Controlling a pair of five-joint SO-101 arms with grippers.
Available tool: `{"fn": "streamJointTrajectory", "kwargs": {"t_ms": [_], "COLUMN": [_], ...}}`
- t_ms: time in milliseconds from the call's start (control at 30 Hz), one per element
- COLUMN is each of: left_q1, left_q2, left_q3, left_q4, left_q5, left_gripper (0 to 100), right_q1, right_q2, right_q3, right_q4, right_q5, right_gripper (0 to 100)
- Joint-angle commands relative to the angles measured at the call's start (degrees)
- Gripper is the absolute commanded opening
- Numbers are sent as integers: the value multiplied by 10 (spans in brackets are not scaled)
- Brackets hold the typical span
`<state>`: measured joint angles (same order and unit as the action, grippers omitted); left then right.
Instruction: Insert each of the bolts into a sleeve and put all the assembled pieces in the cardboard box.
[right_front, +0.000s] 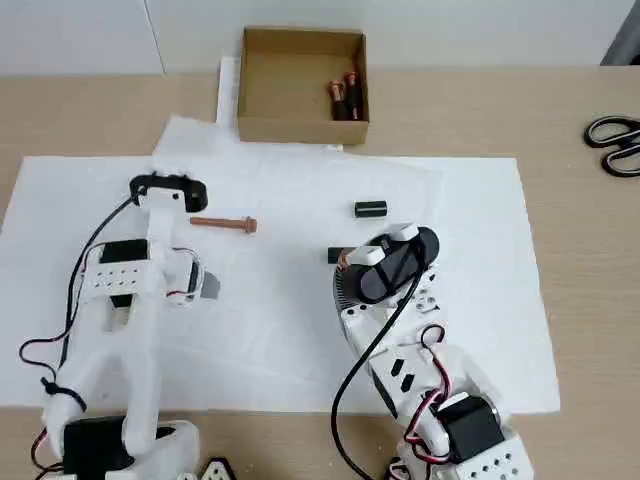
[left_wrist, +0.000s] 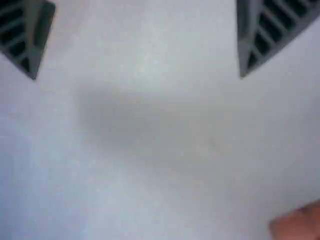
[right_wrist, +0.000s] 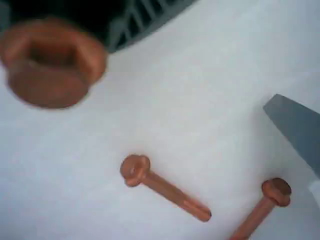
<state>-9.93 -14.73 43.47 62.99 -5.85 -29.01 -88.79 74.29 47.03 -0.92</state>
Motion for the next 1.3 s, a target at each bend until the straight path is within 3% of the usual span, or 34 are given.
{"fn": "streamJointTrajectory", "kwargs": {"t_ms": [0,400,733,967,1267], "left_q1": [-4,-4,-4,-1,-4], "left_q2": [-2,-4,-5,-1,-5], "left_q3": [7,80,52,4,-4], "left_q4": [4,2,39,105,113], "left_q5": [9,20,38,16,-23], "left_gripper": [240,240,239,239,239], "right_q1": [7,7,7,7,7], "right_q2": [-4,-4,-6,-8,-8], "right_q3": [-9,-9,-9,-9,-9], "right_q4": [-15,-15,-15,-15,-15], "right_q5": [-4,-4,-4,-4,-4], "right_gripper": [4,4,4,4,4]}}
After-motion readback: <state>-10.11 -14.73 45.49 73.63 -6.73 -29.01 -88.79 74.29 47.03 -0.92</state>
